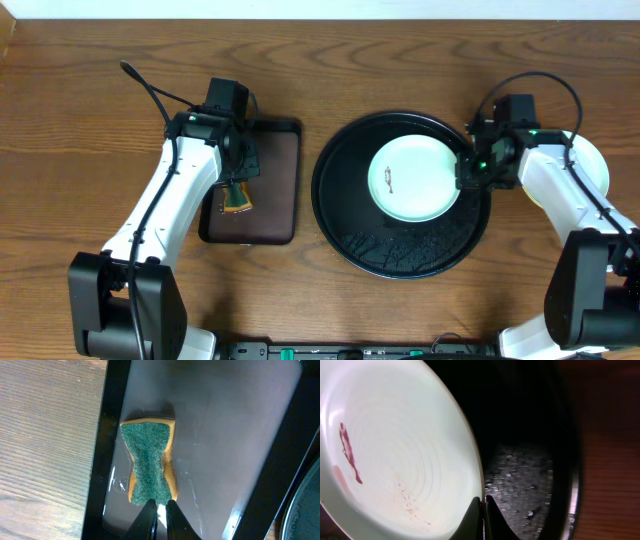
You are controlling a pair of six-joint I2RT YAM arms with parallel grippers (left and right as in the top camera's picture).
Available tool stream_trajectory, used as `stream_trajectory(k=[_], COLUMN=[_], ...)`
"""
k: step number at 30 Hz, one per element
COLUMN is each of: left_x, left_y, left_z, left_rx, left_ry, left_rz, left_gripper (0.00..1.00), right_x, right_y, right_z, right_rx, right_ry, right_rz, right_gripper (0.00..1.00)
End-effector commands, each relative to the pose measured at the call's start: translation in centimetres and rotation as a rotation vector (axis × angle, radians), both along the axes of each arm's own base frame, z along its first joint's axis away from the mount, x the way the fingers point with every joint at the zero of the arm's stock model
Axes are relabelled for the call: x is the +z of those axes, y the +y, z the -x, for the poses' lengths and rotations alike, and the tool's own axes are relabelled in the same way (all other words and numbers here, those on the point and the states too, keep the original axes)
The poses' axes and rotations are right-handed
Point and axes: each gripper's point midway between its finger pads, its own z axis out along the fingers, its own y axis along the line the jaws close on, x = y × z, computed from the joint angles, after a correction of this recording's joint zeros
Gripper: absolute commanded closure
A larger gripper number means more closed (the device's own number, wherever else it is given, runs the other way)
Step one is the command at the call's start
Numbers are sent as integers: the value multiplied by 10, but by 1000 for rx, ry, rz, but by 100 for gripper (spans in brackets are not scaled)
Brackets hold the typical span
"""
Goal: Clean dirty plates on tray and stack at the side
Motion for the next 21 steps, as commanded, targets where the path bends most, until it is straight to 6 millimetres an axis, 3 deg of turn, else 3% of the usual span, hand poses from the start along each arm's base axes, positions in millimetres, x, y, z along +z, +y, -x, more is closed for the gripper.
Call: stream_trajectory(k=[1, 2, 4, 6, 12, 17, 18, 21], left_x=[-3, -3, -3, -3, -3, -4, -5, -13], left_y=[1, 1, 1, 1, 1, 0, 0, 0], left_z=[2, 2, 2, 1, 1, -2, -4, -7], left_rx=[-3, -3, -3, -3, -3, -3, -3, -2], left_ry=[13, 13, 12, 10, 9, -6, -14, -36], left_rz=[-5, -5, -5, -4, -4, -2, -1, 3], left_gripper=[90, 90, 90, 90, 90, 83, 76, 71], right_x=[-1, -1, -1, -1, 2, -2, -2, -3], right_y=[18, 19, 13, 9, 8, 8, 8, 8], right_z=[8, 8, 3, -3, -13, -11, -10, -9], right_rx=[76, 86, 80, 73, 64, 67, 67, 67], right_ry=[7, 3, -15, -39, -81, -76, -74, -71], right_rz=[-19, -10, 25, 49, 59, 59, 59, 59], right_gripper=[98, 94, 77, 72, 75, 73, 73, 73])
